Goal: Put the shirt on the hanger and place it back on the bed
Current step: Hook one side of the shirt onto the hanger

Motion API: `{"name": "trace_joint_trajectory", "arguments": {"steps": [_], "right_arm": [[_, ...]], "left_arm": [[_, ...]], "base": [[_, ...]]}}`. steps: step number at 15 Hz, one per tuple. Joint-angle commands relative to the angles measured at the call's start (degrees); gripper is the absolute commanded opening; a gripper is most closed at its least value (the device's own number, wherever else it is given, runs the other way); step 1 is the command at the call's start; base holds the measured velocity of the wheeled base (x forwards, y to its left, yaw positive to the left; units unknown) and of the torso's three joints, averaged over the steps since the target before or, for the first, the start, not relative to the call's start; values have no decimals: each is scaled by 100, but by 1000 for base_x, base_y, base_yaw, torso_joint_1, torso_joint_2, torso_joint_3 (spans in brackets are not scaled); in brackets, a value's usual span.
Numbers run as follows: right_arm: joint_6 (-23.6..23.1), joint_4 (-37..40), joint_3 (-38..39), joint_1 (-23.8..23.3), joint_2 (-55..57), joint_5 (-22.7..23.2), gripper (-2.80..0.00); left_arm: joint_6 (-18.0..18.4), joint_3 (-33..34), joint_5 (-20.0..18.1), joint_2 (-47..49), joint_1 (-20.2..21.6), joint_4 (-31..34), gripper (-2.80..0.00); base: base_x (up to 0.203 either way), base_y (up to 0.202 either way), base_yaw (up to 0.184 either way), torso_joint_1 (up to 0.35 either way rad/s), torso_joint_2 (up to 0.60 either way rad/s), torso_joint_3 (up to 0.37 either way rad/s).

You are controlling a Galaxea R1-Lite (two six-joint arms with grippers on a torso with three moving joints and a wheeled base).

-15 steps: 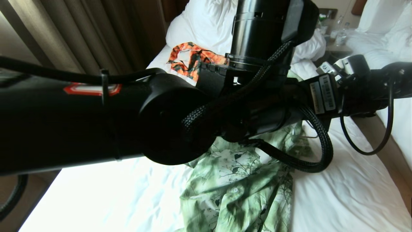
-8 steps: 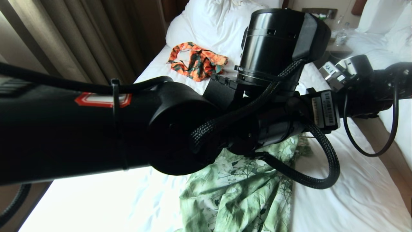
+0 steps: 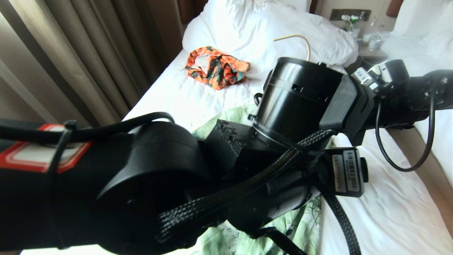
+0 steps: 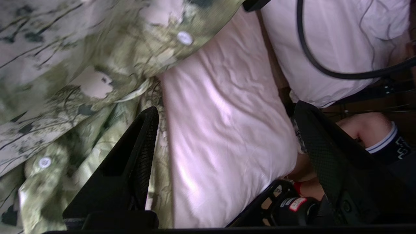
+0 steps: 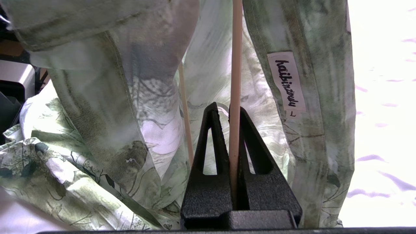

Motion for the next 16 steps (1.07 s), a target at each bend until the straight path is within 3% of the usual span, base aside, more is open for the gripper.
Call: {"name": "trace_joint_trajectory", "arguments": {"steps": [1, 4, 5, 11, 14, 16], "right_arm": [[-31, 21, -3, -10, -140, 35, -280], [38, 25, 112, 87, -286, 47, -280], [44, 15, 137, 190, -290, 45, -280], [417, 21, -295, 534, -256, 9, -280], [434, 30, -229, 836, -286, -8, -280], [525, 22, -294, 1101, -295, -112, -280]], "left_arm": [[-20, 577, 111, -444, -58, -19, 0], [42, 988, 482, -1222, 64, -19, 0], [127, 1045, 595, -1507, 121, 1, -280], [1693, 1795, 713, -4062, 896, -67, -280], [2152, 1876, 637, -4752, 1257, 452, -280], [2357, 1906, 342, -4819, 1285, 486, -280]], "base": [[0, 0, 0, 0, 0, 0], [0, 0, 0, 0, 0, 0], [0, 0, 0, 0, 0, 0], [0, 0, 0, 0, 0, 0], [0, 0, 0, 0, 0, 0], [0, 0, 0, 0, 0, 0]]}}
